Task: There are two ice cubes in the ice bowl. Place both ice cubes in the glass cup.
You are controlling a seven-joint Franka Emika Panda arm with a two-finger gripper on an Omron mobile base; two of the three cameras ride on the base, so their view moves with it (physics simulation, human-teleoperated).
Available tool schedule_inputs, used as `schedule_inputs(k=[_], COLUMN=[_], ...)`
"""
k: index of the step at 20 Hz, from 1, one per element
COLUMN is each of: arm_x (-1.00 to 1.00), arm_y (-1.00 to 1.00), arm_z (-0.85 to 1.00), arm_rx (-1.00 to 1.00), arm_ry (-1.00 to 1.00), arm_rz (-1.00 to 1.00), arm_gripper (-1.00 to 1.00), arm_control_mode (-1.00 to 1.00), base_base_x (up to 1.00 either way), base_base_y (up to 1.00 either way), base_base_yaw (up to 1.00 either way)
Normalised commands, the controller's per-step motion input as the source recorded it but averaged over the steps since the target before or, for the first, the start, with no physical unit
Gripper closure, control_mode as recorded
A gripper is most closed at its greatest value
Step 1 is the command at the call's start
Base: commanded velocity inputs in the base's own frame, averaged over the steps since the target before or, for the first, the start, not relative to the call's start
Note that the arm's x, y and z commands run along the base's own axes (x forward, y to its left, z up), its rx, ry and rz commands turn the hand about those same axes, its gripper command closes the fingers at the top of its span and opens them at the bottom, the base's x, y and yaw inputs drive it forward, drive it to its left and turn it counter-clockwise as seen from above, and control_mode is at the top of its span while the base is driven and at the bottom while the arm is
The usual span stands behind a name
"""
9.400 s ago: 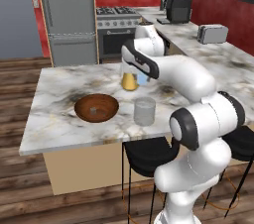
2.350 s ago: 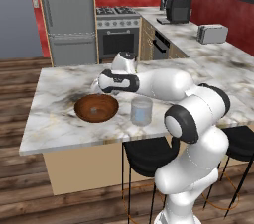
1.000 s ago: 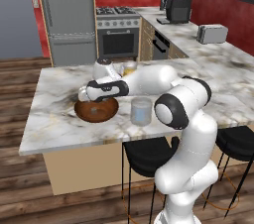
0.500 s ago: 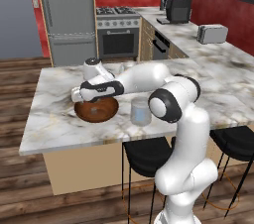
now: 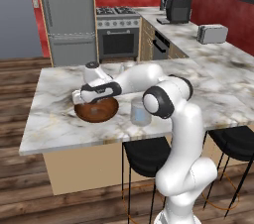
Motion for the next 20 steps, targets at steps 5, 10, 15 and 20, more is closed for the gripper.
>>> schedule_inputs(k=[5, 10, 15, 20], arm_x=[0.05, 0.01, 0.21, 0.27], arm_y=[-0.25, -0.26, 0.0, 0.0], arm_z=[-0.37, -0.32, -0.05, -0.01], arm_rx=[0.0, 0.0, 0.0, 0.0], arm_ry=[0.09, 0.12, 0.09, 0.08], arm_rz=[0.0, 0.0, 0.0, 0.0], arm_gripper=[-1.0, -1.0, -1.0, -1.0], arm_control_mode=[-1.0, -1.0, -1.0, -1.0], base_base_x=[0.0, 0.0, 0.0, 0.0], base_base_y=[0.0, 0.0, 0.0, 0.0], base_base_yaw=[0.0, 0.0, 0.0, 0.0])
